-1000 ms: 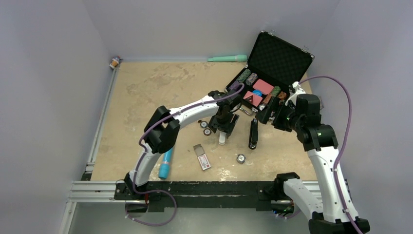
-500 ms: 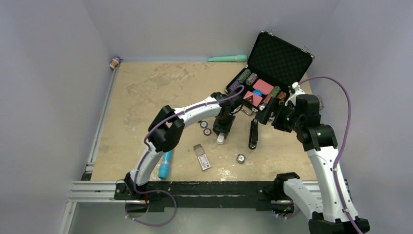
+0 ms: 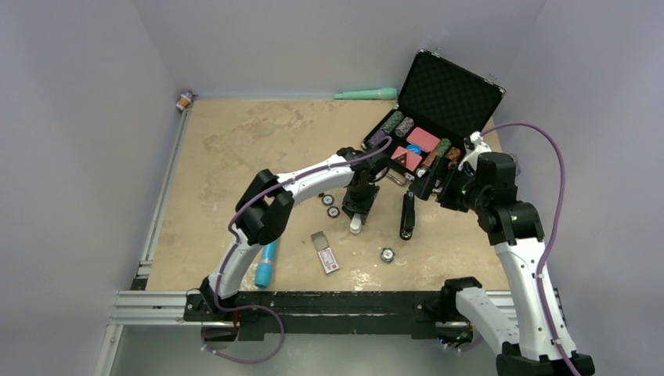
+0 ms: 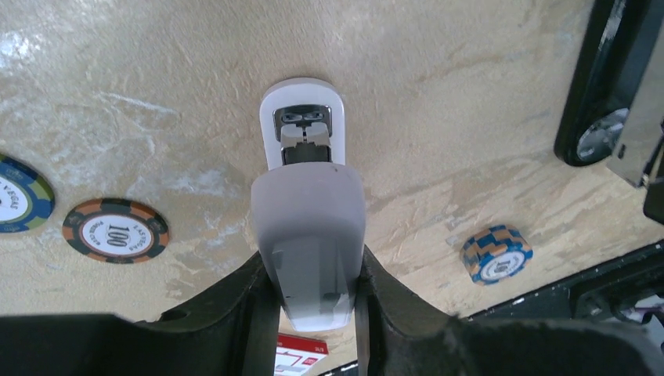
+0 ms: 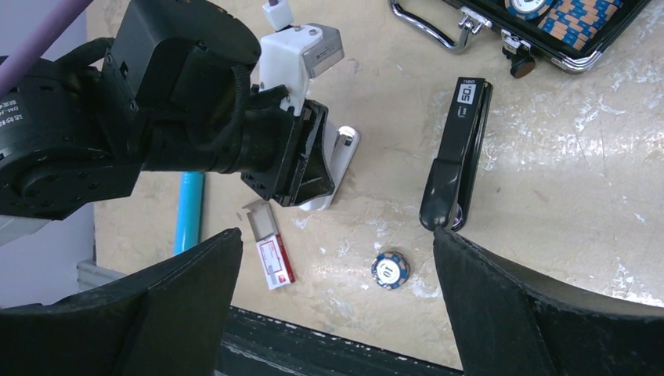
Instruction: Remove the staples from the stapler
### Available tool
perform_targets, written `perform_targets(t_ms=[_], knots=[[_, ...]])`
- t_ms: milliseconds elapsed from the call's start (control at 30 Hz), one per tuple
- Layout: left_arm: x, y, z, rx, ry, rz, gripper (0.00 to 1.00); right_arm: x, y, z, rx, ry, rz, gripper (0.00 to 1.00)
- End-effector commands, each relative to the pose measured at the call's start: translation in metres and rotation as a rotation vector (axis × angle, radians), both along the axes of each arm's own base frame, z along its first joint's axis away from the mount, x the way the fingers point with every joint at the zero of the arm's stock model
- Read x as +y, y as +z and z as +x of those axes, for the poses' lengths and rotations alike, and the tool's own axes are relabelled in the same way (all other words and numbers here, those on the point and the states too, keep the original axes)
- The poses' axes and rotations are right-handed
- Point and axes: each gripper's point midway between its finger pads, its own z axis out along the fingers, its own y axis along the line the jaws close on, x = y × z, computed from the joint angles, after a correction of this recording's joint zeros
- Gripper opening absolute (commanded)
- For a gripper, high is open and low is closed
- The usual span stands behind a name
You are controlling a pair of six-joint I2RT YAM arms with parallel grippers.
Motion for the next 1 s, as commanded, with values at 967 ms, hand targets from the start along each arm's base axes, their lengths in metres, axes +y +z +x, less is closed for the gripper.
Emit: perform_targets(t_ms=[967], knots=[[0.054,0.328,0.017,-0.227,0.012,-0.866,0.00,0.086,0.152,0.007,-0.447,0.442,0.480,0.99]])
